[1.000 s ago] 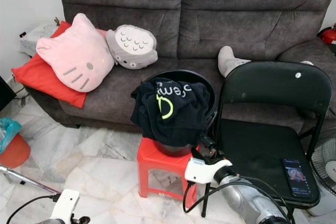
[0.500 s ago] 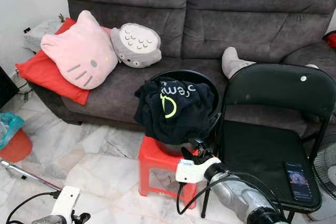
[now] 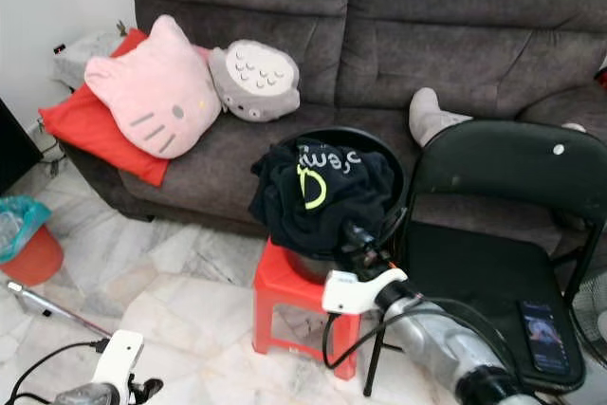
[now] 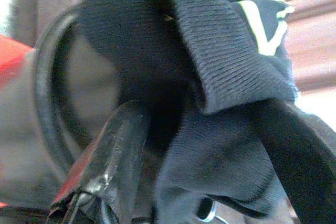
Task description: Hang hanger
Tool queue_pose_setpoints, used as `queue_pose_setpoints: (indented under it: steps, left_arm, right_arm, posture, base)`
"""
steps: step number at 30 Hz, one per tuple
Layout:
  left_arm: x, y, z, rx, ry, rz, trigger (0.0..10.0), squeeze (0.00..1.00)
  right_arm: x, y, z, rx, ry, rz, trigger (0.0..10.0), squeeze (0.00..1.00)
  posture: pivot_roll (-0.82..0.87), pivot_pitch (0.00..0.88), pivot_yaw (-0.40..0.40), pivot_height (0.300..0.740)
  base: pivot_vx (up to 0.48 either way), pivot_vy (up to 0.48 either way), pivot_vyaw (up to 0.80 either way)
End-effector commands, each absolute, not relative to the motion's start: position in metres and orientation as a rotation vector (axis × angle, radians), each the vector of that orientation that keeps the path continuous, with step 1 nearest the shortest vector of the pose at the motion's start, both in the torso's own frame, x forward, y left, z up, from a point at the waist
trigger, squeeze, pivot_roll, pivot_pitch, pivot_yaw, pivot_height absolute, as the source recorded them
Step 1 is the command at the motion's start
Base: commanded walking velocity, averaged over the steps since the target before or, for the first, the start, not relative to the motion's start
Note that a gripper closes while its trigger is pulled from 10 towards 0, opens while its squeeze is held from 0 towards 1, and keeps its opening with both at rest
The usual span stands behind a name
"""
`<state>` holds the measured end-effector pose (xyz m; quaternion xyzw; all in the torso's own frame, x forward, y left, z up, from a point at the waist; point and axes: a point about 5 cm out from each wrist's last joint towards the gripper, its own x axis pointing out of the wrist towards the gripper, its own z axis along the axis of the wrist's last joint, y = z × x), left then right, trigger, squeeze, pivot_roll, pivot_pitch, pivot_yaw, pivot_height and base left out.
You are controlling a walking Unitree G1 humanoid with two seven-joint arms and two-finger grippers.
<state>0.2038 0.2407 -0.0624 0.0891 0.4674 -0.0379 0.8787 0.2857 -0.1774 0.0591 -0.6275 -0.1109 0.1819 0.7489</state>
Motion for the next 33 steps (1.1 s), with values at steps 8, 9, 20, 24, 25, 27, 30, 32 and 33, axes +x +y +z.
queue_pose_setpoints:
  steps: [8, 9, 20, 24, 25, 27, 30, 32, 33]
  left_arm:
    - [0.207, 0.244, -0.059, 0.216, 0.972, -0.107, 10.0, 0.0]
    - [0.207, 0.244, -0.059, 0.215, 0.972, -0.106, 10.0, 0.0]
    - [0.208, 0.242, -0.06, 0.195, 0.975, -0.102, 10.0, 0.0]
    - [0.209, 0.242, -0.059, 0.193, 0.974, -0.1, 10.0, 0.0]
    - [0.209, 0.242, -0.059, 0.194, 0.975, -0.1, 10.0, 0.0]
    - [0.209, 0.243, -0.059, 0.194, 0.976, -0.1, 10.0, 0.0]
    - [0.209, 0.243, -0.059, 0.196, 0.976, -0.102, 10.0, 0.0]
    - [0.209, 0.243, -0.059, 0.197, 0.975, -0.103, 10.0, 0.0]
    - [0.209, 0.243, -0.058, 0.199, 0.974, -0.104, 10.0, 0.0]
  right_arm:
    - [0.276, -0.178, 0.094, -1.326, -0.335, 0.315, 10.0, 0.0]
    - [0.275, -0.177, 0.096, -1.323, -0.344, 0.319, 10.0, 0.0]
    - [0.279, -0.183, 0.101, -1.337, -0.298, 0.312, 10.0, 0.0]
    - [0.276, -0.186, 0.094, -1.339, -0.228, 0.315, 10.0, 0.0]
    - [0.276, -0.187, 0.091, -1.339, -0.214, 0.319, 10.0, 0.0]
    - [0.275, -0.189, 0.086, -1.335, -0.188, 0.326, 10.0, 0.0]
    - [0.273, -0.193, 0.08, -1.326, -0.154, 0.327, 10.0, 0.0]
    - [0.273, -0.193, 0.078, -1.326, -0.147, 0.329, 10.0, 0.0]
    - [0.273, -0.192, 0.076, -1.324, -0.137, 0.334, 10.0, 0.0]
  posture:
    - [-0.1, 0.0, 0.033, 0.74]
    - [-0.1, 0.0, 0.031, 0.74]
    - [-0.09, 0.0, 0.012, 0.74]
    - [-0.09, 0.0, 0.013, 0.74]
    - [-0.09, 0.0, 0.014, 0.74]
    - [-0.09, 0.0, 0.017, 0.74]
    - [-0.09, 0.0, 0.018, 0.74]
    - [-0.09, 0.0, 0.018, 0.74]
    - [-0.09, 0.0, 0.02, 0.74]
  base:
    - [0.0, 0.0, 0.0]
    - [0.0, 0.0, 0.0]
    - [0.0, 0.0, 0.0]
    - [0.0, 0.0, 0.0]
    - [0.0, 0.0, 0.0]
    - [0.0, 0.0, 0.0]
    - [0.0, 0.0, 0.0]
    - [0.0, 0.0, 0.0]
    - [0.0, 0.0, 0.0]
